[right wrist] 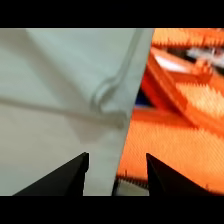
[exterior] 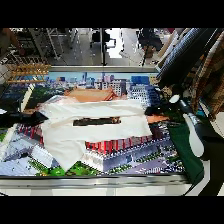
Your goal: Fold the clothes and pants, and hang the long-sleeved shirts on hangers.
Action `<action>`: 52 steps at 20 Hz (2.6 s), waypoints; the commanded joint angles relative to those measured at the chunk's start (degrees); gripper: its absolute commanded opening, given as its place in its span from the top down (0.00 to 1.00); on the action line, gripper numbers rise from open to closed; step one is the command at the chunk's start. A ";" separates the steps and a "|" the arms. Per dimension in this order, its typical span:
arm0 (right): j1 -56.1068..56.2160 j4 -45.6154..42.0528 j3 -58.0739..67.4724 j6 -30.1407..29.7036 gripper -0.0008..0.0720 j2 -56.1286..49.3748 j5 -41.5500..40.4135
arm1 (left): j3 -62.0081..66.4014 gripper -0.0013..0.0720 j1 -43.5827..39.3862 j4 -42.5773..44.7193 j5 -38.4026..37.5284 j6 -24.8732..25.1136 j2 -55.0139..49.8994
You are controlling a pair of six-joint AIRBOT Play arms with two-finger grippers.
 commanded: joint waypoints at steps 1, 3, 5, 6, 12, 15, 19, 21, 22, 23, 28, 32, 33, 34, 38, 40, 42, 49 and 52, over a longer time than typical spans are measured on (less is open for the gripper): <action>-7.72 9.49 -3.32 2.75 0.42 0.26 20.00 | -2.95 0.43 3.45 15.10 -14.49 -10.99 3.76; -10.62 10.54 -6.32 5.51 0.38 0.26 25.42 | -10.97 0.43 4.55 15.34 -13.77 -10.64 8.79; -11.69 10.60 -9.25 6.64 0.33 0.26 27.15 | -20.28 0.41 4.50 15.23 -11.02 -9.09 13.94; -11.65 10.60 -10.12 6.29 0.33 0.24 26.75 | -24.00 0.35 4.26 14.38 -8.68 -7.50 15.89; -7.28 9.75 -10.64 5.38 0.34 -0.07 20.24 | -34.88 0.33 0.87 8.33 -1.07 -3.78 18.53; -4.37 9.60 -10.62 5.35 0.65 -0.33 18.27 | -36.74 0.33 -2.12 4.15 6.12 -3.76 18.51; -4.20 7.82 -10.64 5.33 0.96 1.40 22.12 | -36.57 0.98 -4.92 3.54 3.48 -1.62 18.71; -4.17 2.82 -11.93 4.90 0.96 4.68 25.62 | -36.57 0.98 -3.17 5.22 -3.74 1.90 20.17; -4.17 0.35 -14.45 4.90 0.96 7.26 25.75 | -36.59 0.98 -1.68 6.88 -6.84 2.29 21.22; -4.20 -2.12 -18.58 4.61 0.96 10.75 25.40 | -36.63 0.98 0.15 8.98 -9.77 2.23 22.62; -4.20 -6.84 -43.89 3.89 0.96 31.01 21.64 | -37.68 0.98 8.28 10.64 -20.04 1.11 31.78; -4.17 -3.34 -43.91 7.13 0.96 39.93 22.77 | -34.25 0.98 10.97 0.11 -21.49 1.22 35.10; -4.17 -1.75 -40.92 8.46 0.96 40.52 21.14 | -32.65 0.98 10.95 -4.15 -20.35 1.25 34.58; -4.17 -1.38 -37.88 10.71 0.96 40.48 17.90 | -30.97 0.98 10.69 -8.83 -17.66 1.27 33.66; -4.13 -1.38 -29.44 18.29 0.96 34.40 4.79 | -26.18 0.98 8.61 -22.12 -4.68 1.18 25.68; -4.13 1.29 -27.45 19.04 0.96 28.46 0.22 | -24.52 0.98 6.40 -26.49 0.26 1.16 19.85; -3.82 5.38 -25.88 18.88 0.96 22.84 -4.00 | -23.17 0.98 3.34 -30.53 3.74 1.20 13.68; -3.65 0.07 -23.26 11.82 0.07 16.85 -5.53 | -21.35 0.30 -0.20 -36.17 3.74 2.86 4.44; -7.69 0.00 -25.20 11.87 0.06 16.79 -1.75 | -20.70 0.30 2.73 -35.89 -4.76 7.06 6.03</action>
